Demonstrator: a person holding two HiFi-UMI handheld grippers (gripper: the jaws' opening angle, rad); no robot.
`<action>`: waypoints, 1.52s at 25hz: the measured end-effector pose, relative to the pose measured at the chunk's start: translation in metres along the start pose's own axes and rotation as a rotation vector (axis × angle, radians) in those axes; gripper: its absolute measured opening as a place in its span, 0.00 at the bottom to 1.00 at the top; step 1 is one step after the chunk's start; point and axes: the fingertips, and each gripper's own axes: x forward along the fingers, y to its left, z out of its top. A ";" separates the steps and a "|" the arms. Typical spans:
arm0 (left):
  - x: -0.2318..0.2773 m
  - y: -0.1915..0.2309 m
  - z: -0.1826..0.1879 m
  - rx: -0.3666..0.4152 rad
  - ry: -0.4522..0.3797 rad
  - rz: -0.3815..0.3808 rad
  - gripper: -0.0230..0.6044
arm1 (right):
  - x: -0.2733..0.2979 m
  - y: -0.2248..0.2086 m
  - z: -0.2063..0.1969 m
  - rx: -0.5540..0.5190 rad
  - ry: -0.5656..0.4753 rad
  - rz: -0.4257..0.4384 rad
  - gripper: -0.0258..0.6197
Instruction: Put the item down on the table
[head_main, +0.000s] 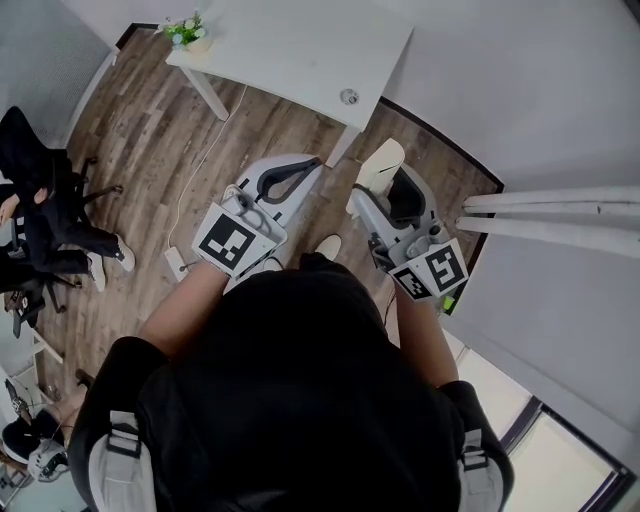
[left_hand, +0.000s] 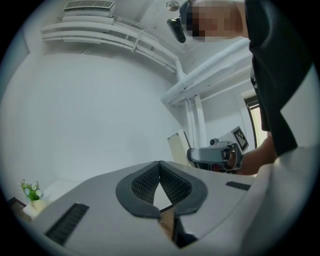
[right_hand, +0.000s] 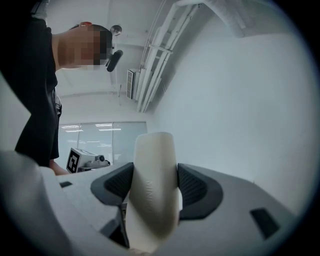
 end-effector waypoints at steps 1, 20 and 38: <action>0.009 0.002 0.002 0.002 -0.007 0.002 0.03 | 0.002 -0.009 0.002 -0.003 0.002 0.002 0.47; 0.099 0.012 0.009 0.021 -0.006 0.072 0.03 | -0.003 -0.110 0.015 -0.017 0.006 0.051 0.47; 0.133 0.151 -0.003 0.018 0.000 0.008 0.03 | 0.121 -0.169 0.004 -0.027 0.037 -0.020 0.47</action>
